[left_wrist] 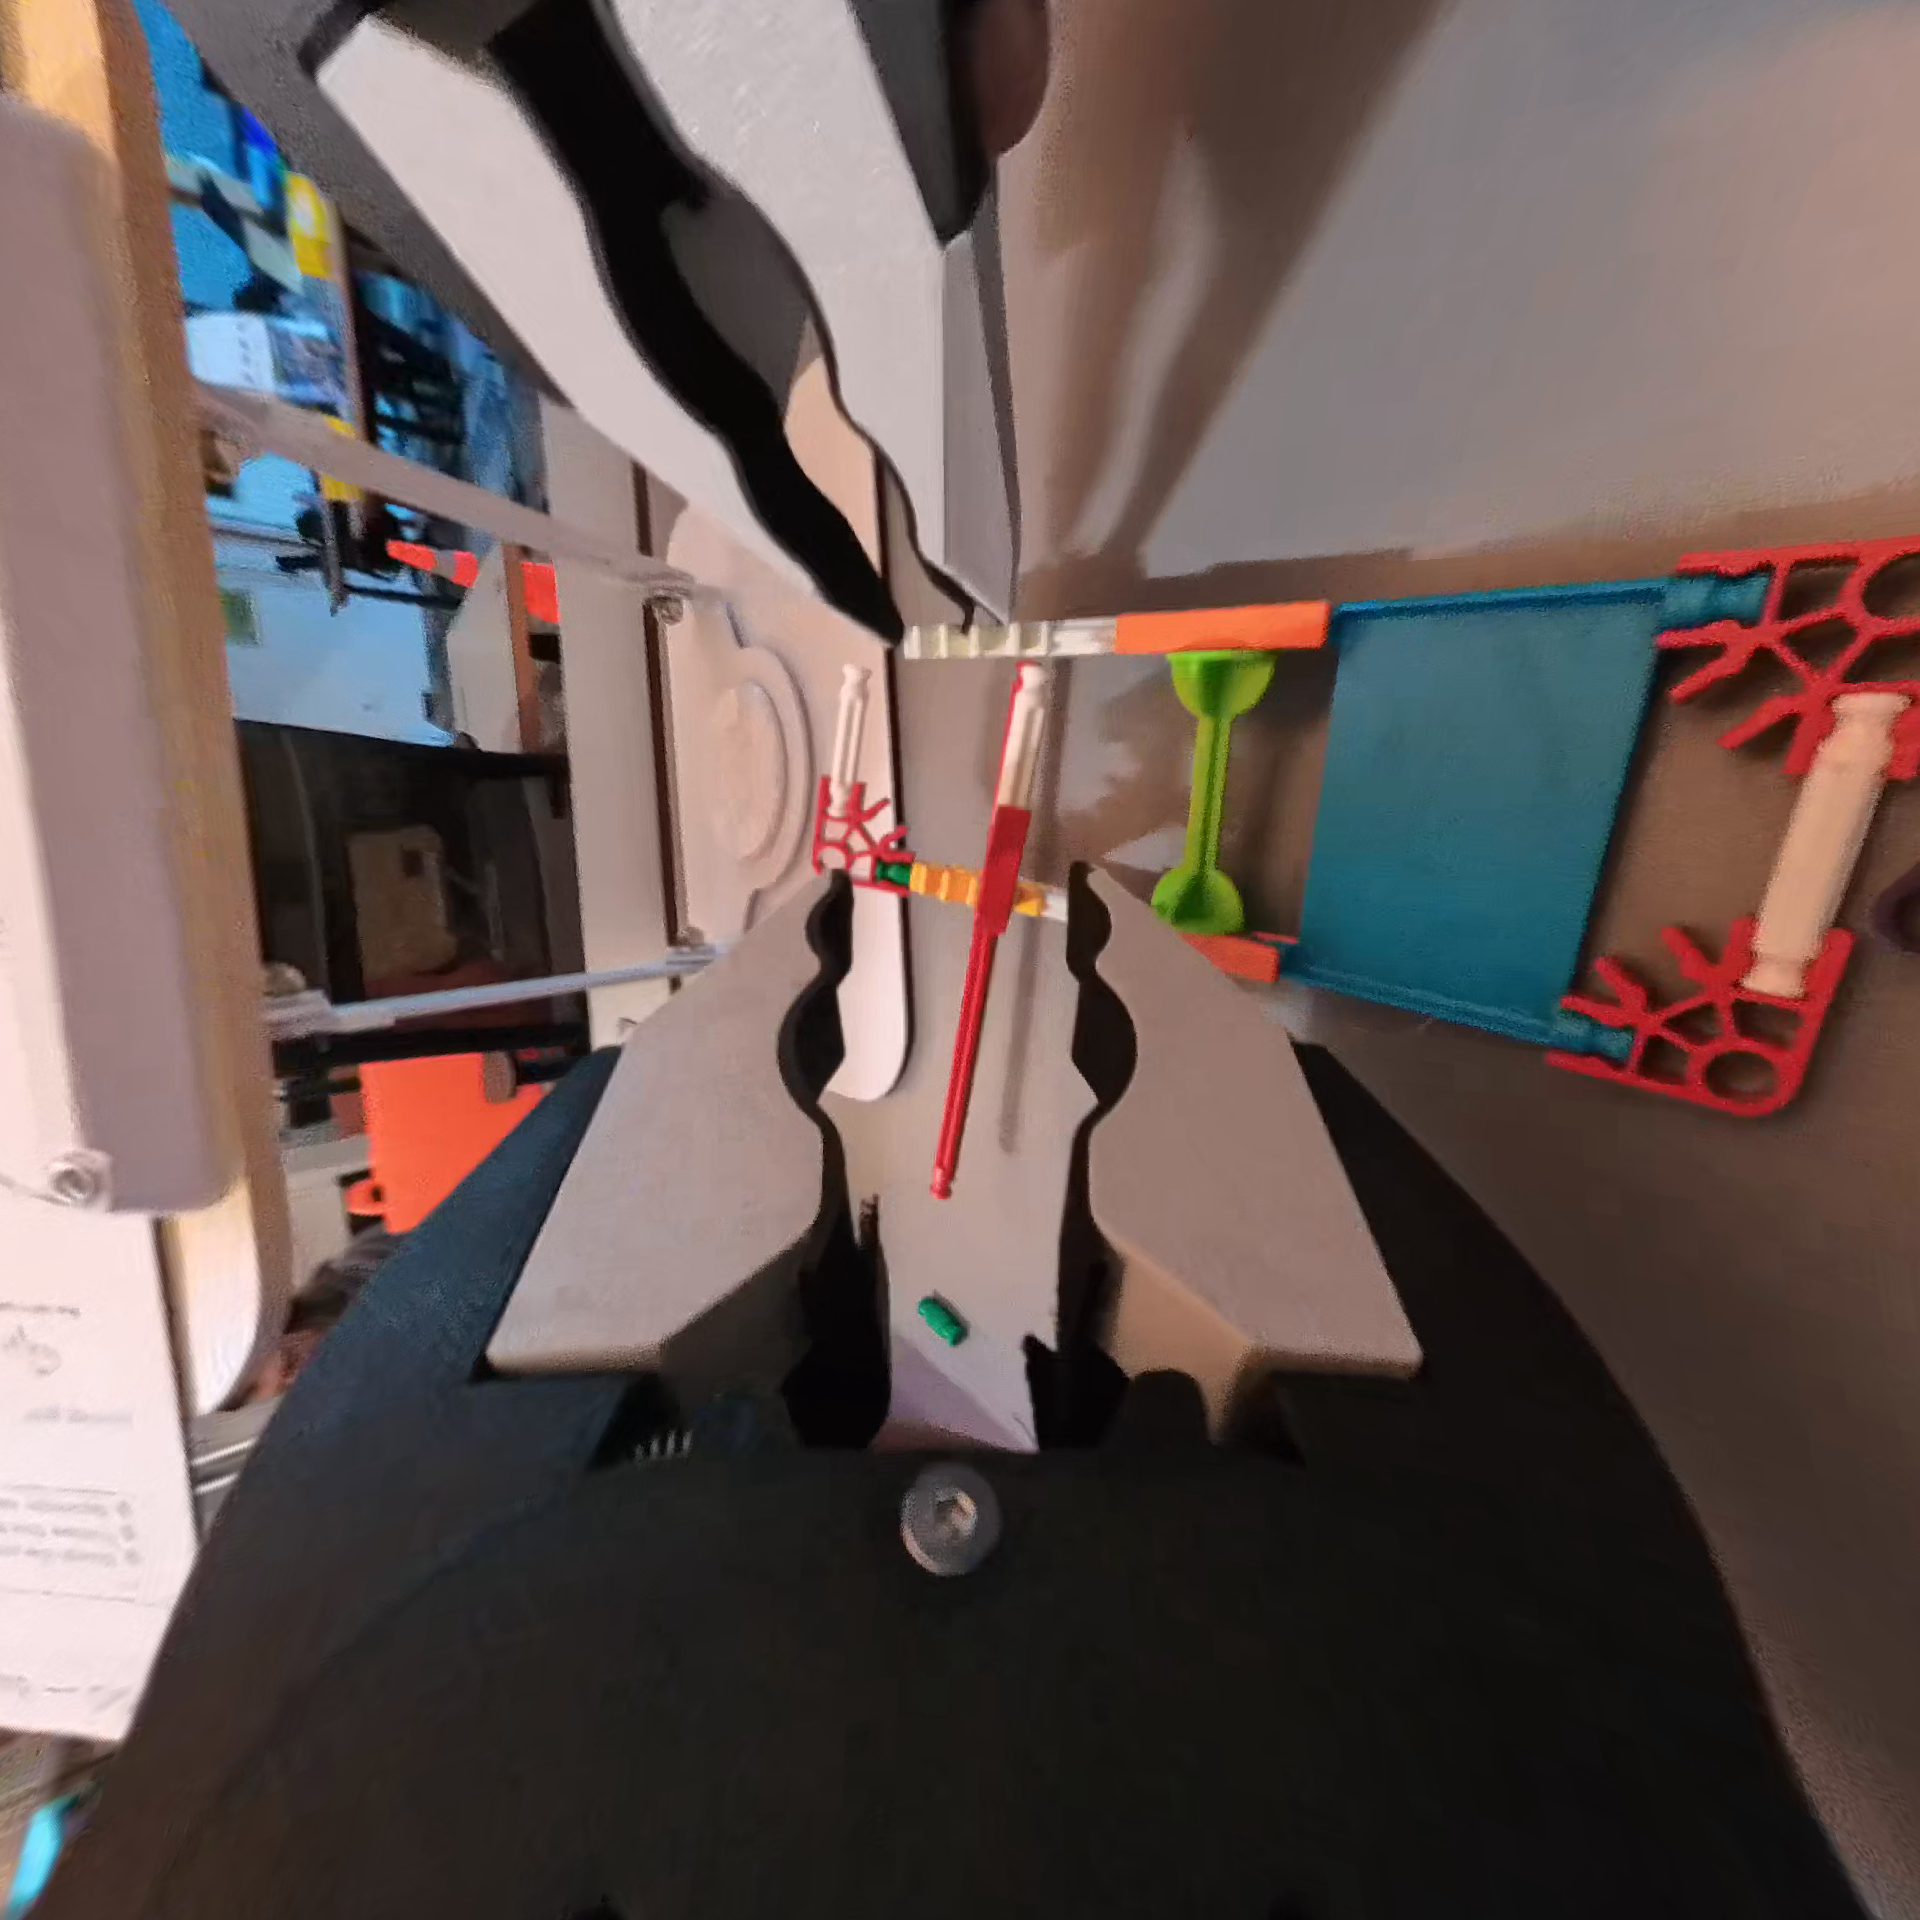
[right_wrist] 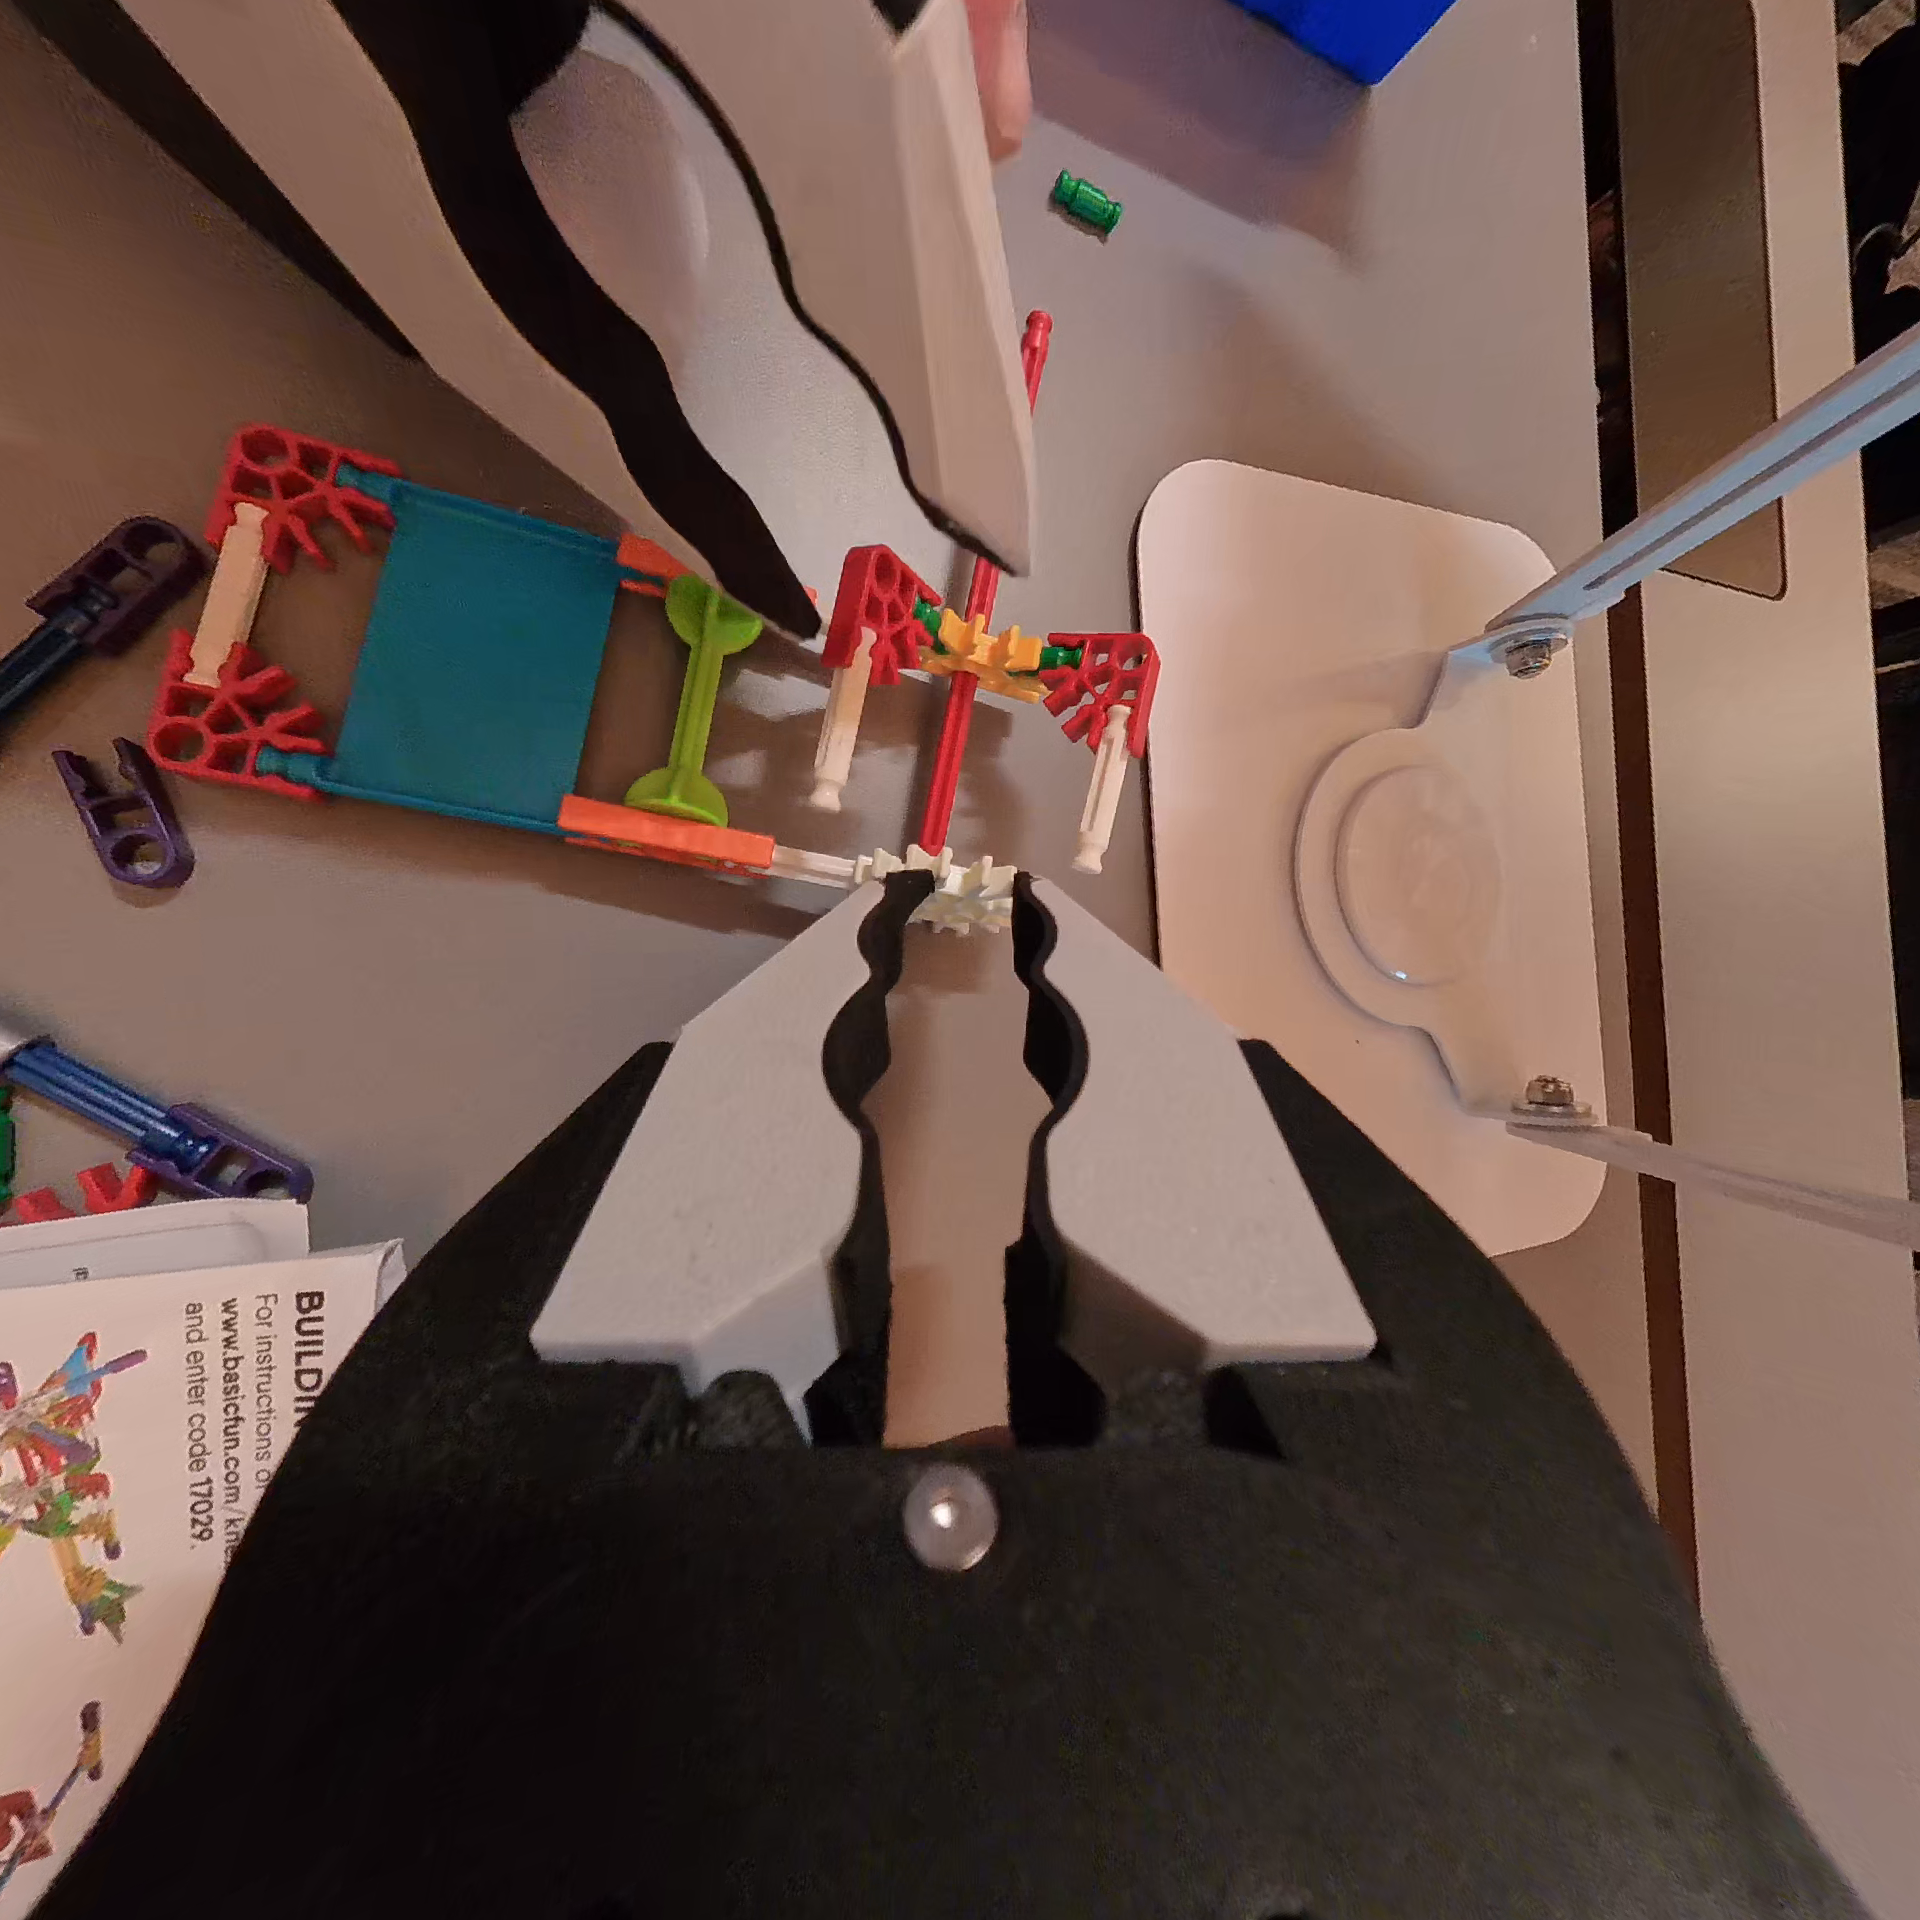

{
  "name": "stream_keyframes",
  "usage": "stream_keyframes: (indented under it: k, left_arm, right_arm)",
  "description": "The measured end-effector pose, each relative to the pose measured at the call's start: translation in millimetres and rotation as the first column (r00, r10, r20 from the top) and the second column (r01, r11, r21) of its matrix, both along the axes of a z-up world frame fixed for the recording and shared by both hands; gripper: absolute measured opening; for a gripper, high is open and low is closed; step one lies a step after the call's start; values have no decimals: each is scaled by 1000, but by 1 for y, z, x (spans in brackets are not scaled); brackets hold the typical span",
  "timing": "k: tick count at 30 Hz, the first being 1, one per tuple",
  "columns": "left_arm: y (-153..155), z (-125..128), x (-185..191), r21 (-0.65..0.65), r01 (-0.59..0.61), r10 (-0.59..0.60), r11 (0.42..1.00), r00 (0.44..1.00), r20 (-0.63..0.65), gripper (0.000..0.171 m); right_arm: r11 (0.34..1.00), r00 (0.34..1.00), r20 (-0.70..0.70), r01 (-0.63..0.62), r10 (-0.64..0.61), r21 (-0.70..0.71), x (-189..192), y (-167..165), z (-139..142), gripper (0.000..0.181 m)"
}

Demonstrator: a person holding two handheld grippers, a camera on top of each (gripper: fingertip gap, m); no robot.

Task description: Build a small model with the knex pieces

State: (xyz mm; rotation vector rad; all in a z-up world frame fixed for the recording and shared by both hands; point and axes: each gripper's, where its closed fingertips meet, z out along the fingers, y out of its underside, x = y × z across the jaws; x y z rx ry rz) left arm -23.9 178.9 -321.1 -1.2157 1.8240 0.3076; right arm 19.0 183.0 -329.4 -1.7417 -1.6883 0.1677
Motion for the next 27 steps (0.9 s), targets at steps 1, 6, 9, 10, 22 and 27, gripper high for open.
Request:
stream_keyframes:
  k: [1, 6, 9, 10, 22, 27]
  left_arm:
    - [0, -1, -3, -22, -13, 13, 1000, 1000, 1, 39]
    - [5, -14, -8, -43, -32, 31, 999, 999, -14, 28]
    - [5, -16, -4, -39, -11, 11, 999, 1000, 1, 11]
    - [5, -15, -3, -41, -11, 11, 999, 1000, 5, 8]
    - [1, -27, -25, -152, -122, 109, 981, 990, -88, 26]
    - [-2, -31, -20, -163, -116, 103, 980, 991, -85, 22]
  right_arm:
    - [1000, 1000, 1, 0, 0, 1, 0, 0, 0, 19]
    - [1000, 1000, 2, 0, 0, 2, 2, 0, 3, 22]
    - [1000, 1000, 8, 1, -1, -2, 4, -1, 2, 23]
    - [1000, 1000, 10, 2, -2, -2, 4, 0, 2, 23]
    - [997, 997, 48, 61, -59, -40, 17, 3, 0, 28]
    - [996, 995, 69, 81, -79, -39, 17, 6, -7, 28]
